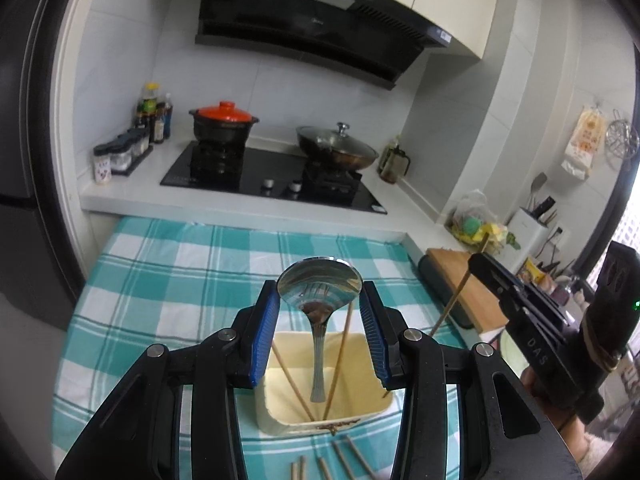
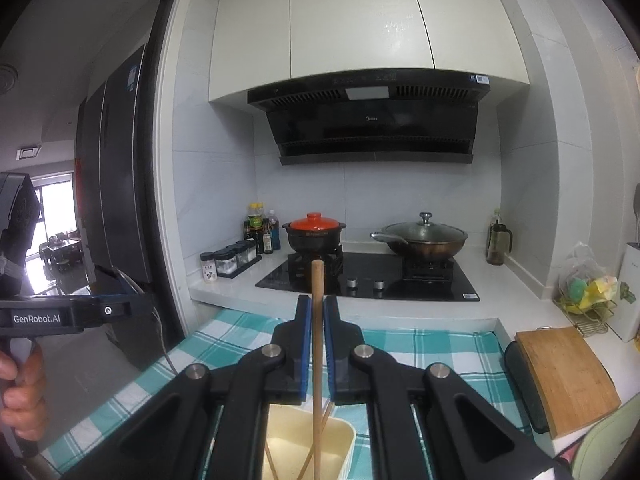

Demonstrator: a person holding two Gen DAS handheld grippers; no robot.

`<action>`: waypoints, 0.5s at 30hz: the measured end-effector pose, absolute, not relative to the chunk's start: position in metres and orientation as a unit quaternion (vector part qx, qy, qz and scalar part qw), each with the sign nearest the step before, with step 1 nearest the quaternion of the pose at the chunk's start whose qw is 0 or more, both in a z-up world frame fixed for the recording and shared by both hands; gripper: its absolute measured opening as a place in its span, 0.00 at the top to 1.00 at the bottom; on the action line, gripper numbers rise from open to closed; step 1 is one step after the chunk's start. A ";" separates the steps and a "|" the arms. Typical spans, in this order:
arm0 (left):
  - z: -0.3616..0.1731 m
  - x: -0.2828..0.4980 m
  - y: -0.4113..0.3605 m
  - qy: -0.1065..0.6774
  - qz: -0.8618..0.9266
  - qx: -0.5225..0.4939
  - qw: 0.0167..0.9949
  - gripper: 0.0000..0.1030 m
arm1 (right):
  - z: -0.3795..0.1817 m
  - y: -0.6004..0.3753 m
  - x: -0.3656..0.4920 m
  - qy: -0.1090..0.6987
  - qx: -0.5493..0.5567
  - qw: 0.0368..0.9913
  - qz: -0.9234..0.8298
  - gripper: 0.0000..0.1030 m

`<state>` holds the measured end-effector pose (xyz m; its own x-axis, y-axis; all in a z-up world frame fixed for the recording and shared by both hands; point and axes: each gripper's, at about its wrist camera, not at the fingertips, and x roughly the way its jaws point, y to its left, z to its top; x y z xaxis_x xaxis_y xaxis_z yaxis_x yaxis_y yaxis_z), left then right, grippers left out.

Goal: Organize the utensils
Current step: 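Carry the spoon and chopstick over the holder and lower them in with both tools, then open both tools to drop the spoon and chopstick into the holder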

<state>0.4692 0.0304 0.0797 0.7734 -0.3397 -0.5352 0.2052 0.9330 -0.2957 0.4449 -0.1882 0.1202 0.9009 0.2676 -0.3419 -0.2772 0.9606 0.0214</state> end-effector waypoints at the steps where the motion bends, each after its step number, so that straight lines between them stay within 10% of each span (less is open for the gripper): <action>1: 0.069 0.476 0.027 0.316 -0.144 -0.109 0.931 0.60 | 0.109 -0.188 0.454 0.188 -0.010 0.972 0.139 0.94; 15: -0.020 0.523 -0.015 0.417 -0.110 -0.062 0.900 0.55 | -0.008 -0.202 0.517 0.379 0.045 0.915 0.129 0.91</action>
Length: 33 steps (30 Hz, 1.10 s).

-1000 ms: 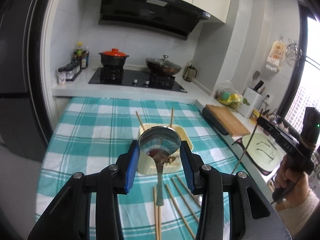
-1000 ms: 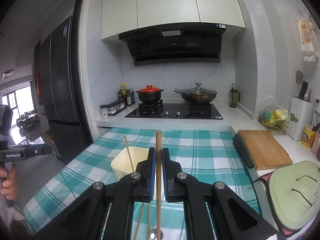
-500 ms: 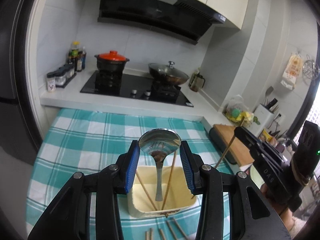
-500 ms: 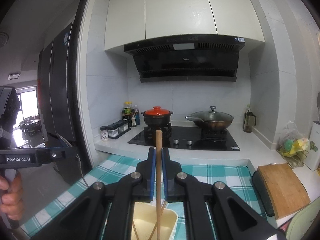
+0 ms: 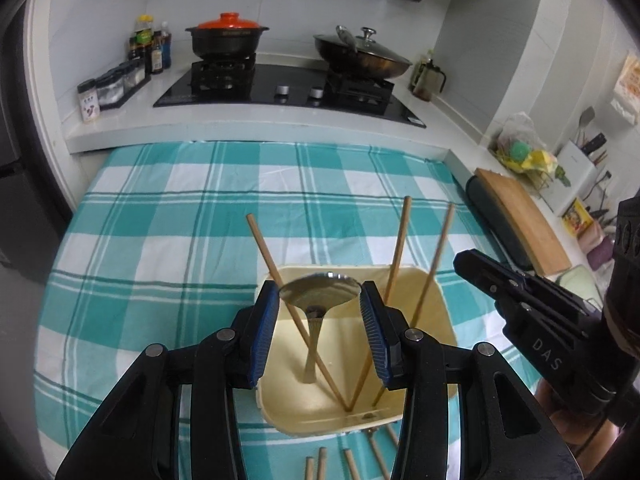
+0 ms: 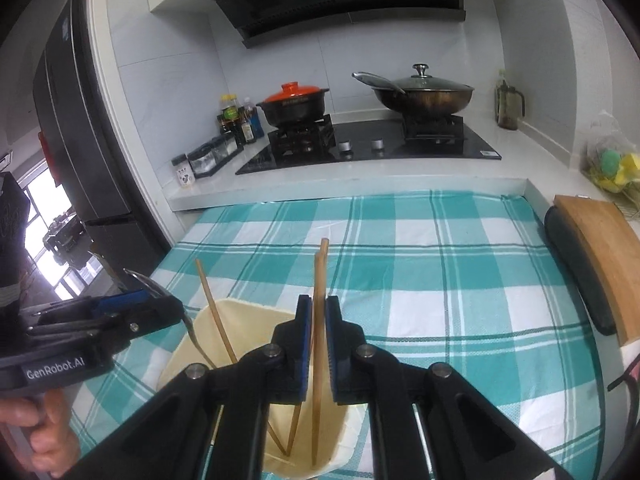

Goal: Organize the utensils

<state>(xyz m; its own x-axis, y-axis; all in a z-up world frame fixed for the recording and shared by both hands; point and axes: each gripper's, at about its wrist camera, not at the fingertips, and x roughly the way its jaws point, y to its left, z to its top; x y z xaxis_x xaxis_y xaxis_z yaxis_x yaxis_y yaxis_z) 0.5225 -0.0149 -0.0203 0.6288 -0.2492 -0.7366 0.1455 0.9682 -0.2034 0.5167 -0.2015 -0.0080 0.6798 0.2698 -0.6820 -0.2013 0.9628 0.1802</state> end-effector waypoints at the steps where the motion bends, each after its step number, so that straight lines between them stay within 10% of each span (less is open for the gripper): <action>1: -0.019 0.521 -0.014 0.416 -0.107 -0.065 0.901 0.52 | -0.010 -0.202 0.518 0.384 0.052 0.913 0.126 0.90; 5: -0.003 0.501 0.001 0.397 -0.105 -0.077 0.909 0.34 | -0.001 -0.209 0.510 0.379 0.074 0.914 0.121 0.62; 14: -0.017 0.383 0.064 0.400 -0.100 -0.047 0.910 0.18 | 0.007 -0.260 0.423 0.391 0.047 0.911 0.125 0.61; 26: -0.154 0.299 0.110 0.429 -0.016 -0.017 0.903 0.18 | -0.144 -0.342 0.287 0.493 -0.030 0.868 0.045 0.60; 33: -0.188 0.330 0.112 0.446 0.016 -0.033 0.894 0.18 | -0.155 -0.329 0.310 0.490 -0.051 0.869 0.049 0.02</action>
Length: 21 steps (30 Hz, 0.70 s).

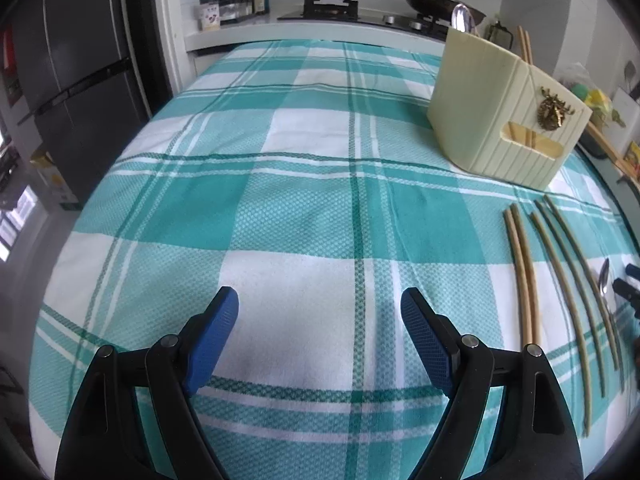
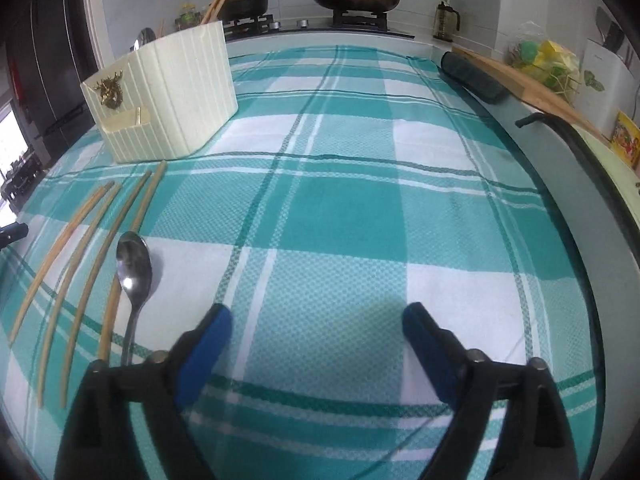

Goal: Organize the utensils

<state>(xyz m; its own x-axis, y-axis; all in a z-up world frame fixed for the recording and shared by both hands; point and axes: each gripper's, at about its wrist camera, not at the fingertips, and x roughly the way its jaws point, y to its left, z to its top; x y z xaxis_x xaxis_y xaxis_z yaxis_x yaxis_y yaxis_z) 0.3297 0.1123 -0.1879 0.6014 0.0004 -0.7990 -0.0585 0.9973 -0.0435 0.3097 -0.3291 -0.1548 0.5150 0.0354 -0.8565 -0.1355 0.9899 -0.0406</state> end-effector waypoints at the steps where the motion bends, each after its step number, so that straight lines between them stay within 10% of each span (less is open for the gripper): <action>1: -0.191 0.333 0.112 0.448 0.022 -0.032 0.893 0.18 | -0.156 -0.326 0.314 0.491 -0.058 0.868 0.044 0.00; 21: -0.194 0.332 0.118 0.437 0.030 -0.055 0.897 0.15 | -0.158 -0.326 0.320 0.492 -0.049 0.869 0.036 0.00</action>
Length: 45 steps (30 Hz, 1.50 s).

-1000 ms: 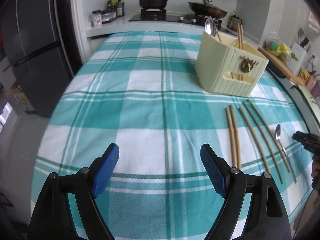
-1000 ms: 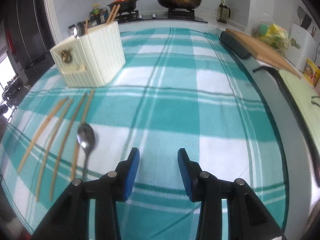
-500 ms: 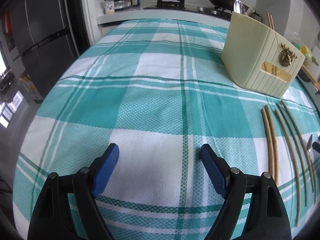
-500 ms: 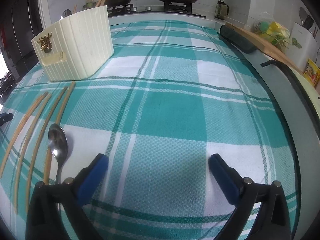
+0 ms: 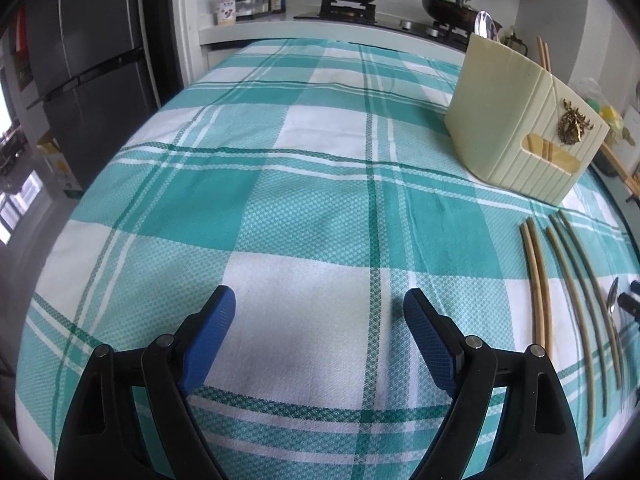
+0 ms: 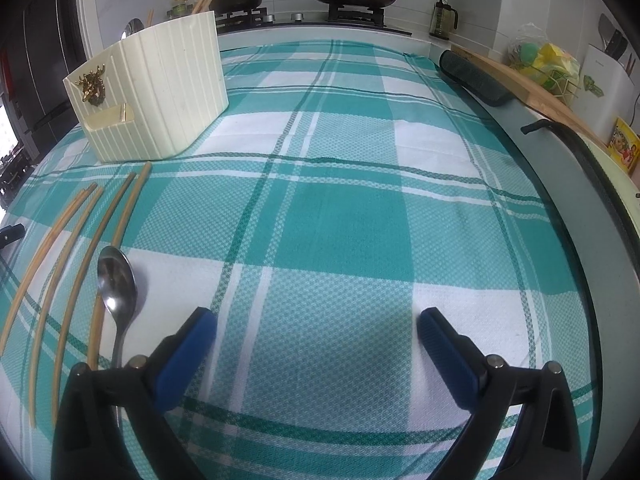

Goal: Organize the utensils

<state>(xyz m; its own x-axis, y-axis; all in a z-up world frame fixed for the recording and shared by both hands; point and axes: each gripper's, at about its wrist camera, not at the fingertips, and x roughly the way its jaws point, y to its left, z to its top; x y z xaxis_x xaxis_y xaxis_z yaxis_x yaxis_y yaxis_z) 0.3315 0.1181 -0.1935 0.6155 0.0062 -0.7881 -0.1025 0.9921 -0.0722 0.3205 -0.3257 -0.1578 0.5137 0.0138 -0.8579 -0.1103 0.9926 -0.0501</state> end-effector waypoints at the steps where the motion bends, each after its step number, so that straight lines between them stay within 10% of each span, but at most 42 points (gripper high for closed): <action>1: -0.194 0.332 0.118 0.437 0.030 -0.055 0.897 0.15 | -0.158 -0.326 0.321 0.492 -0.049 0.869 0.036 0.00; 45: -0.196 0.333 0.116 0.442 0.032 -0.053 0.895 0.11 | -0.158 -0.326 0.320 0.491 -0.049 0.869 0.036 0.00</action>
<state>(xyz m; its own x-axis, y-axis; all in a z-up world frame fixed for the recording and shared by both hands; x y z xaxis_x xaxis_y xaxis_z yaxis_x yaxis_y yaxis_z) 0.3335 0.1165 -0.1956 0.6074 0.0117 -0.7943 -0.1046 0.9924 -0.0654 0.3203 -0.3257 -0.1583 0.5146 0.0137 -0.8573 -0.1100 0.9927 -0.0501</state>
